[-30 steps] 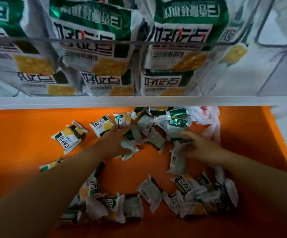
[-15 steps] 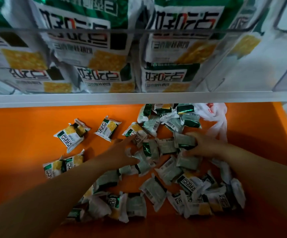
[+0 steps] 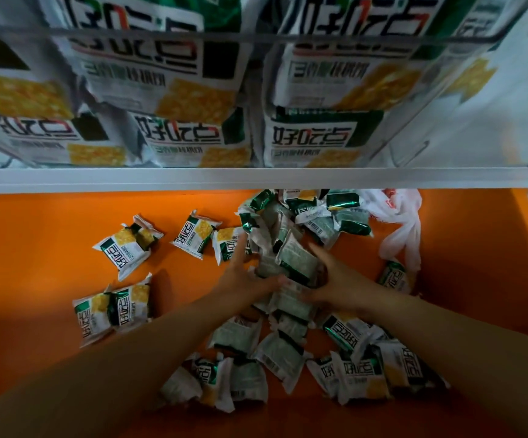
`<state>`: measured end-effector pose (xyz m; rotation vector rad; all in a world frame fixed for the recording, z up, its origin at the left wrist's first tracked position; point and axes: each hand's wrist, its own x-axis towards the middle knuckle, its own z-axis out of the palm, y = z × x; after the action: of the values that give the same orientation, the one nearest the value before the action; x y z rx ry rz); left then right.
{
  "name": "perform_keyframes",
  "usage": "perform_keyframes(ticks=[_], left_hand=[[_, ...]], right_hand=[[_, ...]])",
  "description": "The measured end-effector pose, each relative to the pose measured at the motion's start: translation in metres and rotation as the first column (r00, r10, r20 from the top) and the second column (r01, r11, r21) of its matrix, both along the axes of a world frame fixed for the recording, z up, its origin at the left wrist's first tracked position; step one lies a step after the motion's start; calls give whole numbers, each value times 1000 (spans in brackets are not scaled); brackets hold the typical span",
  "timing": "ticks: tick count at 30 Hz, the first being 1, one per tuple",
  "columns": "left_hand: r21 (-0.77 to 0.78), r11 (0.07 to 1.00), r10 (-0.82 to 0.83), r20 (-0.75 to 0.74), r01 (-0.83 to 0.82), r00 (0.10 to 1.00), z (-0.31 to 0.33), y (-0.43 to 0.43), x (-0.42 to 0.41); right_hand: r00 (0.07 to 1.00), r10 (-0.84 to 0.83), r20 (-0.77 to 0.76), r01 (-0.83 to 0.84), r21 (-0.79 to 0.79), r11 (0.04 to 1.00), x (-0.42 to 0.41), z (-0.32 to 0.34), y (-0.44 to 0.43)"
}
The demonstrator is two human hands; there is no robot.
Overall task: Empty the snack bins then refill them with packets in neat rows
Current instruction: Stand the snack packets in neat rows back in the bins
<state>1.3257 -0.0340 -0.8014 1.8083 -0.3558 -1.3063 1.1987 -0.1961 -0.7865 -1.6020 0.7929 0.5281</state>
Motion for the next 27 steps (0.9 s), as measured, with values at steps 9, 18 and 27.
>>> perform_keyframes(ticks=[9,18,27], left_hand=[[168,978,-162,233,124,959,9,1,31],[14,955,-296,71,296,953,5,9,16],[12,965,-262,40,261,964,10,13,7]], right_hand=[[984,175,-29,-178,-177,968,2,5,11],[998,-33,48,36,-66,997,-4,-2,24],[974,-225,27,216,196,957,-10,-11,34]])
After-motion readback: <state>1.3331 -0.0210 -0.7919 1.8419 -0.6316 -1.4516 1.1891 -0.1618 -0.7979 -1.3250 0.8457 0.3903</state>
